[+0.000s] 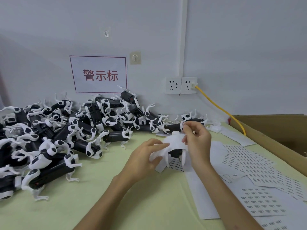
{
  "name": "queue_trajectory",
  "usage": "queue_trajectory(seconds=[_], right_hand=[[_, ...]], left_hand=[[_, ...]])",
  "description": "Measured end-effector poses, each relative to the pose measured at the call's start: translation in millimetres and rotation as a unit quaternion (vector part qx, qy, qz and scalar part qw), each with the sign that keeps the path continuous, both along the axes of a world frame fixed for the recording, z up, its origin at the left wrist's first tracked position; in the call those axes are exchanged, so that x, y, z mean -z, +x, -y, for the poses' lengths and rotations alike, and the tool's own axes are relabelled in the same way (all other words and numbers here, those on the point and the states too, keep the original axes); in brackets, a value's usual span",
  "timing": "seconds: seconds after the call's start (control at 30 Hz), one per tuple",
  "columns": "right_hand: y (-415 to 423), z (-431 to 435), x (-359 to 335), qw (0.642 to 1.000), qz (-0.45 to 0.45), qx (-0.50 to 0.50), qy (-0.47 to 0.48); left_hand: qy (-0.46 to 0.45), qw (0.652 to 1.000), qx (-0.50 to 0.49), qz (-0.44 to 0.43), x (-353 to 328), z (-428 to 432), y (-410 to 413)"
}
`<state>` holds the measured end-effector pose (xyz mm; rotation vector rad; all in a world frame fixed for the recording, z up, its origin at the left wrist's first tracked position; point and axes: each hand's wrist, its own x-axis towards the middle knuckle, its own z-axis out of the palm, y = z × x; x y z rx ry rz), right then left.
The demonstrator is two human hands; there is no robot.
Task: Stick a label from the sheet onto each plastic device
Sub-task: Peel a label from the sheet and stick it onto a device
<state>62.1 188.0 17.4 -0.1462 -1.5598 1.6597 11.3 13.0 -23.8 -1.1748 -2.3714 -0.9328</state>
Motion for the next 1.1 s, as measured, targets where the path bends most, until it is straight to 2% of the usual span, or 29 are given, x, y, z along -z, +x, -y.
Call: queue_trajectory(seconds=[0.13,0.3,0.53,0.67,0.73,0.77,0.83,0.9,1.0,1.1], right_hand=[[-5,-6,4,0.997,0.068,-0.001,-0.047],[-8,-2,10,0.989,0.143,-0.031,-0.025],[-13,-1,18,0.971,0.229,-0.062,-0.037],[-15,4,24,0.965,0.253,-0.065,-0.024],[-16,8,26,0.965,0.254,-0.070,-0.022],[-15,9,26,0.965,0.250,-0.072,-0.024],[-15,11,25,0.969,0.225,-0.086,-0.054],[-14,13,23,0.970,0.193,-0.109,-0.105],[-11,17,16,0.961,0.130,-0.153,-0.190],[-7,20,8,0.943,0.068,-0.215,-0.243]], left_hand=[[0.039,0.994,-0.101,-0.026,-1,1,-1],[0.087,0.962,-0.259,-0.024,2,9,-9],[0.138,0.928,-0.346,-0.020,1,31,-25],[0.165,0.942,-0.293,0.014,0,31,-25],[0.206,0.950,-0.223,0.074,-4,22,-19],[0.226,0.949,-0.179,0.131,-7,17,-17],[0.250,0.924,-0.093,0.273,-9,6,-11],[0.236,0.894,-0.039,0.380,-8,-1,-3],[0.212,0.863,0.006,0.458,-8,-5,3],[0.210,0.823,0.112,0.517,-11,-6,6]])
